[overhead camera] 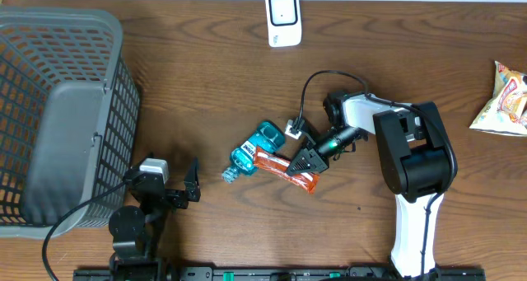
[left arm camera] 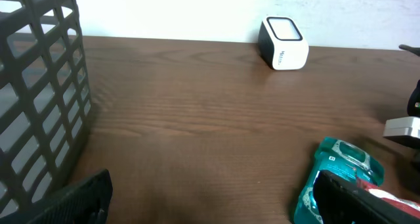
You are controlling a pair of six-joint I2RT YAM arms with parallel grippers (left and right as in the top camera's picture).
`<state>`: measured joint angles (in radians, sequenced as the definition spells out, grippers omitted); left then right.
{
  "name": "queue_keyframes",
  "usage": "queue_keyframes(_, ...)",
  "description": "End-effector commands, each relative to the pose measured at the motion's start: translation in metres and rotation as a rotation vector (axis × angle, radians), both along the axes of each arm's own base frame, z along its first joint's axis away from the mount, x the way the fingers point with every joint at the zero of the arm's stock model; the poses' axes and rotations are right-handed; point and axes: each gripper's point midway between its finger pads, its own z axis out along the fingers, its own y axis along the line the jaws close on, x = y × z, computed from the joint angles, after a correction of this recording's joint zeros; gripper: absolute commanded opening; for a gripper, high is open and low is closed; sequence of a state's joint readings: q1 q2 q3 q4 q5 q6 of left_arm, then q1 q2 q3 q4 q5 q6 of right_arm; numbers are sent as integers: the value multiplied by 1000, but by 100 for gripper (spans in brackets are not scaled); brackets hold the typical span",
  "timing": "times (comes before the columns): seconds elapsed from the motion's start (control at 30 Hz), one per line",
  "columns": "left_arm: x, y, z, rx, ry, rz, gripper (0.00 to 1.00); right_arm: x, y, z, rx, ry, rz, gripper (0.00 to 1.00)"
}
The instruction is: Scan the item barcode
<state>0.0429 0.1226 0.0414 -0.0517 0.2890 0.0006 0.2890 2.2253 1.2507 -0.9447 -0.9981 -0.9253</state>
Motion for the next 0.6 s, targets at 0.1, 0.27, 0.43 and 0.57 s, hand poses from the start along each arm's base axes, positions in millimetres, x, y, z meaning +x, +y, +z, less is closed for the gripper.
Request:
queue_keyframes(0.1,-2,-1,-16,3,38,-7,98,-9,-17,-29,-120,17,30,1)
queue_keyframes(0.27,-2,-1,-16,3,38,-7,98,-2,-16,-19,-134,42,18,1)
queue_keyframes(0.43,-2,-1,-16,3,38,-7,98,7,-13,6,-145,87,21,1)
queue_keyframes(0.57,-2,-1,-16,3,38,-7,98,14,-9,29,-145,123,22,1)
